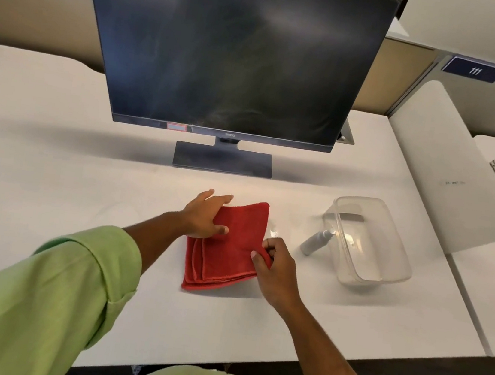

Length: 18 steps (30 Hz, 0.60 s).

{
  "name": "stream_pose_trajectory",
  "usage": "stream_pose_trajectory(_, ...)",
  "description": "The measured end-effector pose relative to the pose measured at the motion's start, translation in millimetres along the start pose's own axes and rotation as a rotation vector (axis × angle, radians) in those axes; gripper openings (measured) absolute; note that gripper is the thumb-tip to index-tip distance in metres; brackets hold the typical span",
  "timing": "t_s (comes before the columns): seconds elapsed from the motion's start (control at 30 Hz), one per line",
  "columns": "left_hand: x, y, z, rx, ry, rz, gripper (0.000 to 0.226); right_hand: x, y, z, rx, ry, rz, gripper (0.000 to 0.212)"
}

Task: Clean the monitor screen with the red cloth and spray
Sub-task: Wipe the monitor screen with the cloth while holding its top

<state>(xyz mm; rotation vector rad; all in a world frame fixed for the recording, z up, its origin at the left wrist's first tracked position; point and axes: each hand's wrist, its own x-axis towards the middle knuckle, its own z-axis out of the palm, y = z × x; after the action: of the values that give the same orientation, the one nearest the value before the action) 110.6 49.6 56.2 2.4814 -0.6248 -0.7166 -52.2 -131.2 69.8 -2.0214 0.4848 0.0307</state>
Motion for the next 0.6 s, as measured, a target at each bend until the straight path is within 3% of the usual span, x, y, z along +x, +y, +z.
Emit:
stream_pose_trajectory(0.2, -14, 18, -41, -0.490, -0.238, -0.045, 0.079, 12, -45, -28, 0.315, -0.164, -0.096, 0.018)
stream_pose_trajectory(0.3, -24, 27, -59, -0.605, -0.246, 0.009, 0.077, 18, -69, -44, 0.421, -0.245, -0.121, 0.015)
stream_pose_trajectory(0.37, -35, 39, -72, -0.717, -0.228, 0.053, 0.088, 22, -84, -55, 0.460, -0.270, -0.158, 0.019)
stream_pose_trajectory(0.47, -54, 59, -86, -0.917, -0.237, 0.152, 0.112, 28, -105, -67, 0.537, -0.265, -0.205, 0.025)
stream_pose_trajectory(0.6, -74, 84, -97, -0.885, -0.252, 0.204, 0.095, 36, -128, -70, 0.543, -0.145, -0.214, 0.036)
